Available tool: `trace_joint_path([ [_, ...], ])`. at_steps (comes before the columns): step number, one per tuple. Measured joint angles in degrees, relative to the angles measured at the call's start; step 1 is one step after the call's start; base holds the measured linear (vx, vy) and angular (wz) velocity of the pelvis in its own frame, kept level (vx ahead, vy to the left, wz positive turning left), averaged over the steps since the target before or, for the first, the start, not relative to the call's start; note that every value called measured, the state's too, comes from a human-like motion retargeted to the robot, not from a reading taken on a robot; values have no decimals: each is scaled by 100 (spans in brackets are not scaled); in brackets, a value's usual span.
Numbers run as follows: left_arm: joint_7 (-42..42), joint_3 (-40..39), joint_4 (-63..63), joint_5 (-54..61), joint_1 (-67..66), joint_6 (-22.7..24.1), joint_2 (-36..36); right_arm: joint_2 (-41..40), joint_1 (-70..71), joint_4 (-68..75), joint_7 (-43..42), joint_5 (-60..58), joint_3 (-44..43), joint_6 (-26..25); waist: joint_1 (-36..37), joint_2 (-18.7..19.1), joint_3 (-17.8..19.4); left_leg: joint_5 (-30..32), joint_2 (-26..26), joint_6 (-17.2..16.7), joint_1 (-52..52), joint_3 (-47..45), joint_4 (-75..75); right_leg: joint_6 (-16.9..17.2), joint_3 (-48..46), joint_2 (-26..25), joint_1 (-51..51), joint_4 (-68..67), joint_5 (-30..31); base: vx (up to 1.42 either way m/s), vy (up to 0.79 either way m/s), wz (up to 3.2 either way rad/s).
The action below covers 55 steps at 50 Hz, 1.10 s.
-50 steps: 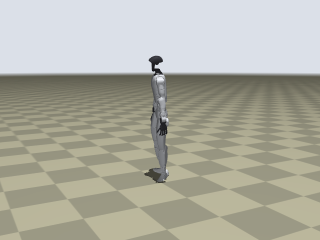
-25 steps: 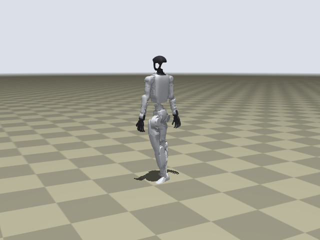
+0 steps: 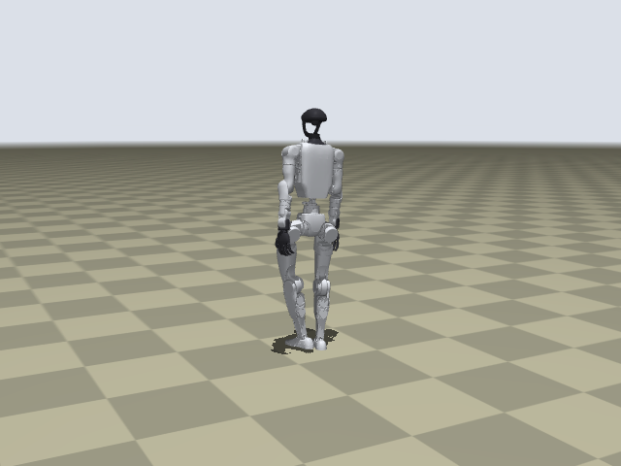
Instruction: In place motions
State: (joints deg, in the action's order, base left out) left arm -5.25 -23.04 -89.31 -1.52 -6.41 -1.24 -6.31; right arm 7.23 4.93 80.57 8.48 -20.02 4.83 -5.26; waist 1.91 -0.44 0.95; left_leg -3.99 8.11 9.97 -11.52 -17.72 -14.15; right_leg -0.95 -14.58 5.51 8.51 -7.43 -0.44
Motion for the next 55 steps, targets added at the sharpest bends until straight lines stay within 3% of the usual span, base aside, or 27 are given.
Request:
trace_joint_path([
  [3,2,-52,-45,16,-262,16,77,14,-136,68,45,91,-42,-17,-41,325,92,497,218,235,225,862,737,-141,295,-550,-351,203,-5,22,0,-101],
  [5,-55,-181,-126,11,-393,-4,119,30,-217,184,100,93,-20,-64,-606,440,-28,425,-203,-29,303,623,754,-150,162,-638,-413,256,-51,23,-1,51],
  [7,-61,-261,-221,1,-292,-83,116,2,-306,262,21,146,-123,-118,-811,429,-118,471,-360,-55,311,-25,876,-160,163,-647,-349,234,-117,5,-7,51],
  [10,65,-164,-113,111,-112,-64,74,34,-449,467,-143,471,-341,-18,-928,318,95,521,-272,-89,561,263,1003,-189,136,-643,-519,153,-214,1,-1,13],
  [15,-69,-95,362,133,16,-56,93,209,-747,1063,-17,341,-478,-287,-780,229,-223,528,-311,-172,701,-2,1241,-141,224,-595,-414,15,-301,17,-1,-23],
  [25,-186,625,614,25,801,-77,-125,201,-1008,860,-50,163,-546,-228,-964,176,-83,438,-399,-114,824,13,1155,-29,269,-629,-433,-283,-478,0,0,0],
  [30,-320,1065,447,-92,1052,-105,-99,50,-891,698,-72,-101,-514,-175,-1080,139,-64,327,-470,-50,843,-298,1102,182,438,-577,-294,-389,-350,-5,-2,-36],
  [33,-320,1125,306,-44,1014,-52,-5,-71,-688,561,-38,-296,-468,-251,-1614,224,-36,265,-604,-69,803,-387,1075,326,352,-597,-72,-447,-422,-16,-6,-30],
  [37,-332,1102,94,8,834,-21,84,-168,-373,371,-92,-500,-145,-269,-2921,445,76,223,-756,-92,691,-117,1111,-576,-726,-927,305,-435,-960,-25,0,-40],
  [40,-285,1030,-62,-89,733,-40,101,-135,-125,312,-268,-875,334,-436,-3497,577,112,152,-865,-148,589,-221,1204,-906,-2445,-871,-1,57,-1526,-31,7,-217],
  [42,-228,858,-105,-241,679,-58,121,-73,35,358,-347,-1255,681,-519,-3080,551,126,12,-1029,-289,806,-1187,1324,-646,-3281,-571,-239,202,-1655,-26,6,-617],
  [43,-195,720,-109,-353,657,-71,127,-41,130,422,-336,-1431,807,-514,-1985,421,82,-136,-1156,-471,1163,-2673,1445,-426,-2767,-316,-185,-64,-1714,-21,0,-931],
  [45,-147,582,-82,-453,536,-62,130,25,155,463,-256,-1516,823,-395,-1113,289,-14,-274,-1163,-708,1526,-4214,1582,-173,-2908,-51,-246,-197,-1793,-12,-5,-687],
  [48,-152,417,-58,-409,316,-47,101,106,90,474,-157,-1125,588,-460,-1056,154,-76,-385,-936,-815,1718,-4687,1689,-226,-3185,-138,-274,94,-1240,-4,-12,-286],
  [50,-165,308,-76,-326,203,-45,35,132,57,468,-95,-710,338,-424,-1094,55,-47,-439,-836,-891,1824,-4785,1679,-319,-2910,-111,-222,209,-231,-6,-15,-250],
  [55,-37,427,-346,-402,453,-246,-269,158,-183,447,-228,287,-430,-302,-1892,199,34,-451,-1053,-952,1892,-4778,1554,-428,-2661,-405,-218,263,-355,-6,-16,-37],
])
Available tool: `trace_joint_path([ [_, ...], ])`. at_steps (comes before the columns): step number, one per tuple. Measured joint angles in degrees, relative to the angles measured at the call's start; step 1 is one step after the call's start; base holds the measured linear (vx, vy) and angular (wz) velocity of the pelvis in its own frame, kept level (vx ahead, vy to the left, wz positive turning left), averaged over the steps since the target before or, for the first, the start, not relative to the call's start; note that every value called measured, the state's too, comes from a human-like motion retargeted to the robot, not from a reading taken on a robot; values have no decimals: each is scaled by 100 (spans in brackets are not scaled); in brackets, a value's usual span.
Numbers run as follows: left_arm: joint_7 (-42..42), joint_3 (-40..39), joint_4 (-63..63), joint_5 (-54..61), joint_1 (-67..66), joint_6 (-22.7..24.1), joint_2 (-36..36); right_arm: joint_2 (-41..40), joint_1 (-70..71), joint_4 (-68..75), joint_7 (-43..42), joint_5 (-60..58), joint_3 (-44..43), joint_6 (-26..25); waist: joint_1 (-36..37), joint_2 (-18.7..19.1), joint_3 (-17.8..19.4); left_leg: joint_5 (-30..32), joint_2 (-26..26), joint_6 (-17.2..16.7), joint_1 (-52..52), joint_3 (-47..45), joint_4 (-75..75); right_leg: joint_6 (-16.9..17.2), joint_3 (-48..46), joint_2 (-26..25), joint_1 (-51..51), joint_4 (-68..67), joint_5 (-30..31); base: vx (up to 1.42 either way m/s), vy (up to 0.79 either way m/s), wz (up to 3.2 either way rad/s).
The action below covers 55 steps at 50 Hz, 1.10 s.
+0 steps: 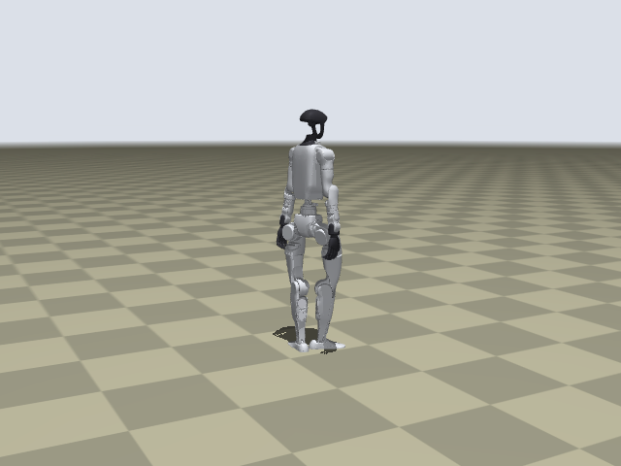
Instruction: In place motions
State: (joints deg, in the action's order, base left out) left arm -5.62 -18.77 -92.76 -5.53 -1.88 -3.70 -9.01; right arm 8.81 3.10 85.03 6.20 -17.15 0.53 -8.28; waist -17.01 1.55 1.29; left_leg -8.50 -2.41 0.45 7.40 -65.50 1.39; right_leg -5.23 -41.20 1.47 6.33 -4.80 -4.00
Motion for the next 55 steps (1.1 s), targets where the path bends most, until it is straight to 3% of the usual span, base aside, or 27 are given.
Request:
trace_joint_path([
  [5,74,-63,279,11,463,35,-34,160,-294,441,-364,605,-437,8,-392,138,6,26,-154,-64,40,-71,-2,56,132,-132,-70,23,-89,0,-9,3],
  [10,-146,83,768,276,925,124,109,272,-512,1151,-386,900,-584,-223,-259,167,-68,97,-177,-126,52,-80,37,84,122,-144,-122,39,-165,6,-9,8],
  [18,-204,338,997,462,1247,243,389,-80,-714,775,-112,284,-507,-182,-279,215,-196,227,-360,-236,27,-117,-133,175,88,-137,-157,57,-334,5,-14,26],
  [20,-229,320,971,441,1208,254,387,-169,-650,520,22,95,-388,-178,-272,115,-227,363,-412,-105,29,-142,-402,181,171,-60,-174,74,-350,5,-13,-23],
  [22,-231,280,925,383,1084,259,356,-243,-558,268,116,-59,-240,-169,-330,-118,-326,518,-447,245,-48,12,-930,188,211,187,-193,108,-325,8,-14,23],
  [25,-201,205,855,281,790,261,282,-315,-352,-83,209,-307,-36,-205,-673,-500,-520,325,-501,1079,-542,943,-2134,51,21,496,-233,309,-228,11,-17,-7],
  [27,-156,44,729,257,611,246,235,-342,-164,-296,281,-444,190,-142,157,-690,-546,166,-511,988,-840,1206,-2799,164,977,675,-73,60,-233,5,-13,-330],
  [29,-88,-118,549,272,532,223,225,-363,28,-573,298,-471,326,-96,419,-708,-353,134,-197,892,-1326,2391,-3092,85,1266,561,-92,68,-142,-4,-4,-228],
  [35,-32,-535,287,414,143,212,319,-417,394,-1219,336,-300,671,153,1100,-428,56,431,852,825,-1559,4474,-1597,-105,2081,-44,-188,81,26,4,-1,-194],
  [37,-28,-584,274,407,-55,218,377,-440,419,-1302,401,-290,742,187,1219,-251,145,951,1064,1062,-1539,5133,-1091,-147,2326,-323,-308,81,36,18,0,-154],
  [38,-24,-609,271,408,-166,225,411,-450,415,-1311,426,-304,773,198,1132,-199,142,874,1217,1214,-1534,5471,-1072,-137,2369,-372,-363,91,34,21,-1,-81],
  [40,-34,-716,221,429,-339,224,469,-501,362,-1293,444,-357,860,191,887,-101,24,678,760,998,-1427,4861,-1100,-117,2443,-464,-361,128,33,19,-1,-45],
  [44,7,-832,118,388,-297,185,443,-599,152,-1094,287,-107,697,149,494,-137,44,775,790,959,-1371,4957,-966,-92,2396,-483,-501,176,-19,8,-2,9],
  [49,28,-678,350,342,-168,179,445,-442,-209,-464,369,389,211,13,726,-235,-135,767,892,968,-1207,4912,-697,-59,2453,-440,-507,146,-69,17,-1,-7],
  [55,-92,-491,725,451,118,247,480,-137,-433,177,167,105,-83,-142,770,-202,-177,732,838,916,-1214,4983,-670,45,2492,-490,-503,20,-168,9,0,5],
])
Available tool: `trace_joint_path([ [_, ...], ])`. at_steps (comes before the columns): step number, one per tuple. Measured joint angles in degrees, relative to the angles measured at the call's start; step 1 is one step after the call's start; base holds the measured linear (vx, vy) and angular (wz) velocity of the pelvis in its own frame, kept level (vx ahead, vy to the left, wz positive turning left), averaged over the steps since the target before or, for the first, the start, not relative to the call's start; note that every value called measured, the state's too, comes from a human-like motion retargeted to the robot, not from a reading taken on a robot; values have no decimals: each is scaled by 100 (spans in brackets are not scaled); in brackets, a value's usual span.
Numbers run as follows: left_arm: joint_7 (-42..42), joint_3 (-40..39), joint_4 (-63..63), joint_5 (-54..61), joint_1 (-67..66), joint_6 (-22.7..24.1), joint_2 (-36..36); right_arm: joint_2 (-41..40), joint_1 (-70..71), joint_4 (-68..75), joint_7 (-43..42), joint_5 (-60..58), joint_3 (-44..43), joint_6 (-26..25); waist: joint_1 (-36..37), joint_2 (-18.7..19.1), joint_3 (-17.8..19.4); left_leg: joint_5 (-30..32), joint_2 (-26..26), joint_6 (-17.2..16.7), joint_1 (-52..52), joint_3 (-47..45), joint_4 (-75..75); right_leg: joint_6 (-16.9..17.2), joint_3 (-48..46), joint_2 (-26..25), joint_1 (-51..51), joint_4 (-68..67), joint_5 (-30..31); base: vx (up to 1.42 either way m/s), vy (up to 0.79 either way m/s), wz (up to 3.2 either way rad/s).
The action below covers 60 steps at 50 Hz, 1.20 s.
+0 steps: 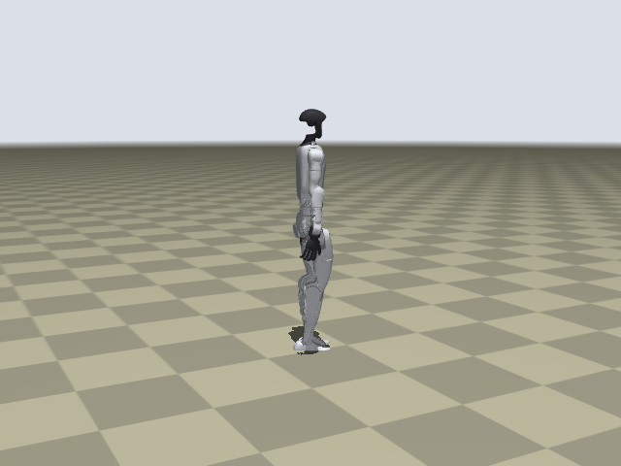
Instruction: In place motions
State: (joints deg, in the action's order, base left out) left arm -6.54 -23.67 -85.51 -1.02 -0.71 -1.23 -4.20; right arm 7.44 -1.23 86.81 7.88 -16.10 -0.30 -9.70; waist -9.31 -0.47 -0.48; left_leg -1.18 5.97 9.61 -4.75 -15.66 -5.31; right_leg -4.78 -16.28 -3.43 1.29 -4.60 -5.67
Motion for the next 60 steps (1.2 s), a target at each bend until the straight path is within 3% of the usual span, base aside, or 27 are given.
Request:
trace_joint_path([
  [5,-24,127,24,-121,233,17,-53,99,-119,153,-95,37,-200,-2,-402,186,-99,86,-80,-17,-229,419,-10,231,316,-71,322,-323,176,2,-3,65],
  [9,-22,193,138,-102,242,68,-41,39,-181,100,-134,307,-286,65,-603,235,-52,144,-67,5,-294,667,1,190,557,-120,424,-447,39,0,-3,50],
  [18,-15,361,310,-271,125,72,1,-2,15,-106,98,380,80,102,354,116,263,329,57,112,-361,386,-138,-68,-26,175,158,-328,-118,-4,5,1],
  [23,-99,393,329,-420,240,58,49,71,-7,-216,98,58,303,237,433,63,317,-206,-57,264,-409,-161,-35,45,-970,495,38,-356,-377,-2,12,228],
  [28,-177,728,141,-492,488,75,-65,149,-131,-97,165,-123,114,211,564,-123,206,-892,-496,-103,-262,-2038,110,393,-2517,834,-323,-160,-643,5,22,368],
  [32,-170,1010,17,-651,586,66,-214,231,-277,-55,46,-276,-198,189,613,-106,55,-953,-653,-420,-182,-2993,245,771,-3676,903,-529,-116,-757,11,17,375],
  [35,-133,1041,-25,-683,554,66,-275,337,-334,-9,-50,-276,-313,181,723,-116,20,-781,-574,-505,-231,-2967,314,947,-4269,902,-697,-61,-745,20,30,262],
  [40,-70,456,-70,-605,203,89,-284,518,-180,-55,-175,-335,-257,141,1190,-151,146,-325,-330,-377,-266,-2432,418,1011,-4578,934,-922,-108,-751,13,19,104],
  [48,-10,-588,-133,-353,-862,62,-277,214,121,-600,-106,-258,-143,346,1524,-209,34,-33,-345,-501,-71,-2297,487,924,-4515,948,-1088,-299,-716,25,12,-13],
  [52,-1,-710,-434,-216,-1083,16,-307,62,67,-803,19,-378,41,467,1135,48,-52,20,-594,-455,-2,-1991,534,340,-4259,848,-1112,-759,-517,25,2,49],
  [54,43,-620,-622,-259,-966,-54,-335,60,-3,-833,59,-383,100,491,872,224,-43,32,-703,-415,-17,-1703,535,300,-3655,849,-857,-1281,-513,18,2,112],
  [57,89,-411,-628,-308,-659,-120,-289,78,-77,-795,196,-359,119,487,327,416,72,90,-780,-351,-142,-1060,493,713,-2021,726,59,-2258,-767,7,-3,181],
  [60,-63,-109,-315,-281,-414,-87,-207,100,-126,-647,219,-339,117,436,-213,503,172,171,-697,-270,-292,-503,474,768,-1134,330,487,-2042,-892,2,-7,168],
])
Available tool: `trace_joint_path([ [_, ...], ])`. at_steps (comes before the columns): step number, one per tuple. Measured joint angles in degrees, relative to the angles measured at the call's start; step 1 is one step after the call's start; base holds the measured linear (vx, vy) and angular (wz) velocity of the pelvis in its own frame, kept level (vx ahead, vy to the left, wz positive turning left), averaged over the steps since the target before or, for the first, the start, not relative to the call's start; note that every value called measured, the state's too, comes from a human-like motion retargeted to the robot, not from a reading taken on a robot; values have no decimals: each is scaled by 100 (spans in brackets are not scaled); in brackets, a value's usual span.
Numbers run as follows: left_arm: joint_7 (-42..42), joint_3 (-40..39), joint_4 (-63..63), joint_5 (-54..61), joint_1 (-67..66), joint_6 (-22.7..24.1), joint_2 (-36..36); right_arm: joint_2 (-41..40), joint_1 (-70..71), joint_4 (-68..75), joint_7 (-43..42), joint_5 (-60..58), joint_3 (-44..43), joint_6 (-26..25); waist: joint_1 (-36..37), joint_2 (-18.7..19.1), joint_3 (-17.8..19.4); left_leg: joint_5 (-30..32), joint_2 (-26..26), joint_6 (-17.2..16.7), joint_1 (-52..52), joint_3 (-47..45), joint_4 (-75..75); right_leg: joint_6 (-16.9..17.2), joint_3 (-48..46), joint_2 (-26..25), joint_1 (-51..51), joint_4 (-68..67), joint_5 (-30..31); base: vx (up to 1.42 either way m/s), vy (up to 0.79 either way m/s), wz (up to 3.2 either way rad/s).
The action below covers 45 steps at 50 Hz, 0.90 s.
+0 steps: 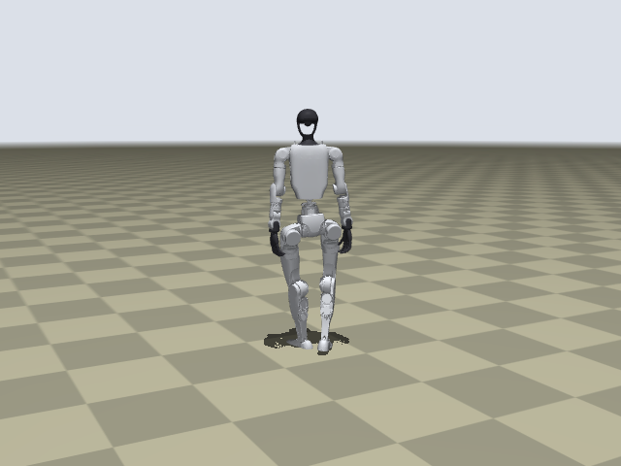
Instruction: In place motions
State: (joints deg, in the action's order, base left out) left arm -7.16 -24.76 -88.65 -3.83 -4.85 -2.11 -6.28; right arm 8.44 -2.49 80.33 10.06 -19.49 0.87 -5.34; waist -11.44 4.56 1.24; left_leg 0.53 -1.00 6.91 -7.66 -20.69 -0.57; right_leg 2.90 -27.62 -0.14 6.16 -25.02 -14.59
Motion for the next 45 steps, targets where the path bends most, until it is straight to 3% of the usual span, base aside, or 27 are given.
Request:
trace_joint_path([
  [3,-82,330,235,-96,332,19,-11,-5,-33,244,-48,54,-18,-42,-297,-126,-5,26,249,26,-61,224,-3,-145,1044,-270,290,695,-73,2,-8,108],
  [5,-72,520,336,-206,544,31,-10,0,-98,389,-44,120,-57,-69,-337,-313,50,16,486,50,21,319,-23,-439,1539,-303,286,1224,391,5,-7,55],
  [7,-100,722,331,-238,807,34,-31,-15,-142,529,21,180,-124,-112,68,-552,101,-36,660,35,195,103,12,-418,2203,-326,113,1315,756,10,-7,-64],
  [8,-143,826,297,-226,939,26,-29,-26,-181,574,56,184,-157,-147,279,-607,90,-58,683,9,227,9,15,-540,1311,-58,-15,1366,721,10,-7,-47],
  [9,-193,915,271,-226,1039,11,-3,-40,-206,609,90,170,-212,-185,358,-612,93,-67,695,-9,249,26,8,-578,1001,10,-88,1409,700,7,-6,18],
  [19,-246,885,439,-115,1056,157,328,-137,-159,329,-20,-42,-105,-140,422,-522,-5,-75,669,-288,331,341,-128,-511,1175,-64,-247,1552,664,6,-3,4],
  [28,-230,863,177,-9,914,116,276,-238,-50,-52,-2,-175,-85,9,714,-545,18,-65,805,-307,223,1515,-435,-500,1622,-66,-157,1365,657,2,2,-42],
  [32,-281,1148,155,80,932,95,278,-217,-66,-126,18,-524,-106,-3,347,-378,-17,-293,579,-32,271,903,-365,-451,1645,-110,-43,1308,699,-4,3,-9],
  [35,-525,1460,137,100,1083,18,244,-222,-51,-116,-69,-537,-96,-18,148,-295,16,-412,430,-6,221,549,-438,-460,1942,-184,96,1314,877,-20,1,-119],
  [40,-657,1948,427,-66,1092,24,136,-208,-21,-116,-18,-436,-131,-11,267,-318,-28,-738,83,-96,347,-969,-441,-769,2661,-284,375,1394,800,-28,-3,-299],
  [42,-649,1917,458,-59,1060,35,124,-180,55,-148,26,-398,-104,-42,74,-238,-3,-849,-56,-146,432,-1430,-385,-974,1725,-161,491,1419,584,-37,-6,-313],
  [45,-624,1722,401,-1,1005,51,130,-103,202,-206,-3,-359,-13,-61,-556,-35,74,-983,-285,-273,494,-1705,-344,-1089,-514,192,395,1625,210,-40,0,-287],
])
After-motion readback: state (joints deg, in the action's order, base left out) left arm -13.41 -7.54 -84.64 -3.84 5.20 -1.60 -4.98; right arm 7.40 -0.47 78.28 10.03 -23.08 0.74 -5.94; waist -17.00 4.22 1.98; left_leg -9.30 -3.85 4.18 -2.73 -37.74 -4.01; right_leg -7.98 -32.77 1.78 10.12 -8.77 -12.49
